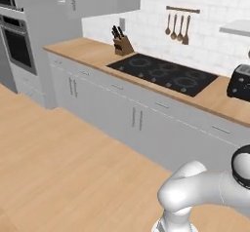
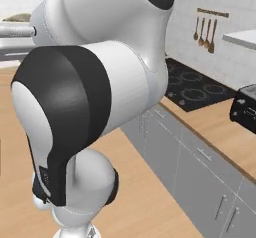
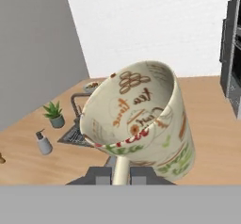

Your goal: Gather all objects into one cabinet and sort the glasses and bowls to opposite sides.

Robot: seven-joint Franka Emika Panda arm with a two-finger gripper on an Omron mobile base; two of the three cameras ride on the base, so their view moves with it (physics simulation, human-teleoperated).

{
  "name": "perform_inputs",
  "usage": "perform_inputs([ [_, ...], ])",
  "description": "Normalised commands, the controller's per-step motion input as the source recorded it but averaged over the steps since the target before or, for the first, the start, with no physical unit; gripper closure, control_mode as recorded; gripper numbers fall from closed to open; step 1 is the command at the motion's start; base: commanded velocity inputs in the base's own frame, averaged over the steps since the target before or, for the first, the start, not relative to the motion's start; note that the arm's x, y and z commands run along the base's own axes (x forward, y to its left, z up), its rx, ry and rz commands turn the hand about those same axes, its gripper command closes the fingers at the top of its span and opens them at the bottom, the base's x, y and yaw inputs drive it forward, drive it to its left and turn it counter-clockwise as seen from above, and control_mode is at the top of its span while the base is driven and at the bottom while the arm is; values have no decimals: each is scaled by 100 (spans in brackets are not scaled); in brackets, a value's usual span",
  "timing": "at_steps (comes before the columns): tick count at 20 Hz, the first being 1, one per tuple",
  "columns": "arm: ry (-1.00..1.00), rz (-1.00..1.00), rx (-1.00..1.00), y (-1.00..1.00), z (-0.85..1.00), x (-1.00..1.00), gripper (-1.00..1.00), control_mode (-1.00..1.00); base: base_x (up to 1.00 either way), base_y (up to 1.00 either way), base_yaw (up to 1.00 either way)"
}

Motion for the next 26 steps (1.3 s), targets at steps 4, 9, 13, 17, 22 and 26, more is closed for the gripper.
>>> perform_inputs([
  [4, 0, 0, 0, 0, 0, 0, 100, 100, -61, 83, 35],
  [9, 0, 0, 0, 0, 0, 0, 100, 100, 31, -15, -3],
  [13, 0, 0, 0, 0, 0, 0, 100, 100, 100, -54, 0],
  [17, 0, 0, 0, 0, 0, 0, 100, 100, 75, 63, -14],
  [22, 0, 0, 0, 0, 0, 0, 100, 100, 0, 100, -36],
  [26, 0, 0, 0, 0, 0, 0, 100, 100, 3, 100, -29],
])
